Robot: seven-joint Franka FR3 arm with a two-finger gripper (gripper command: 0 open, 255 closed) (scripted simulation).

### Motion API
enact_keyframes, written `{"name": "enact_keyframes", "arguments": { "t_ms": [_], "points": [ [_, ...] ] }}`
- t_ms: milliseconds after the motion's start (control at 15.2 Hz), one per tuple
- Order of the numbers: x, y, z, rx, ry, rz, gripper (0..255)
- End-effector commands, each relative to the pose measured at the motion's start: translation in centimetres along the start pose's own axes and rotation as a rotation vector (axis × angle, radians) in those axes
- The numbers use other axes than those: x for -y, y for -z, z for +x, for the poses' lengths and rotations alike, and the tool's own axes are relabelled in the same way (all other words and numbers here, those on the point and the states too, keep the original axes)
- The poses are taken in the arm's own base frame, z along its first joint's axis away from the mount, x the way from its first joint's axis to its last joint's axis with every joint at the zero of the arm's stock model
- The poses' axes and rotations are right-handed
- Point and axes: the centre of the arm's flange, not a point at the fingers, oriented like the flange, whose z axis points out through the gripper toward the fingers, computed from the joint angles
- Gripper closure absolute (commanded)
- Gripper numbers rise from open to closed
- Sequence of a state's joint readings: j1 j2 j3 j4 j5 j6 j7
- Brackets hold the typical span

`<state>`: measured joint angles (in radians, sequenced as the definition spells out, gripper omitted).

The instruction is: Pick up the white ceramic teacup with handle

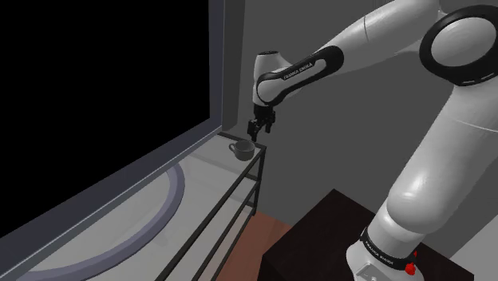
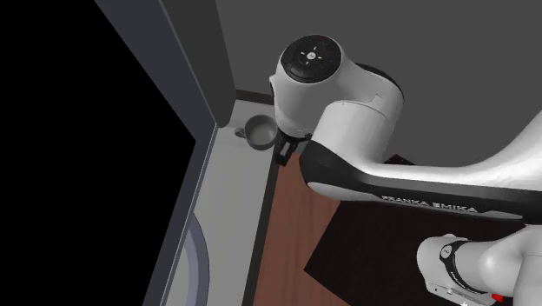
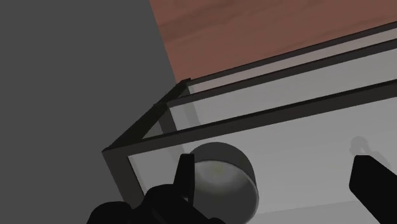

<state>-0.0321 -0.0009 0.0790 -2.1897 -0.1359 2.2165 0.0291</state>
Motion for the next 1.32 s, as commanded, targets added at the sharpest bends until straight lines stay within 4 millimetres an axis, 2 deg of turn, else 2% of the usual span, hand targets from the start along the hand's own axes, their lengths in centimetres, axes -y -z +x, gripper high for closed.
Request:
{"name": "enact_keyframes", "arguments": {
  "t_ms": [0, 660, 726, 1254],
  "points": [
    [0.2, -1.7, 1.8, 0.003, -0.002, 0.007, 0],
    [1.0, -11.2, 11.2, 0.019, -0.011, 0.037, 0],
    [1.0, -11.6, 11.7, 0.02, -0.011, 0.039, 0],
    [1.5, -15.6, 11.6, 0.02, -0.011, 0.039, 0]
  ]
}}
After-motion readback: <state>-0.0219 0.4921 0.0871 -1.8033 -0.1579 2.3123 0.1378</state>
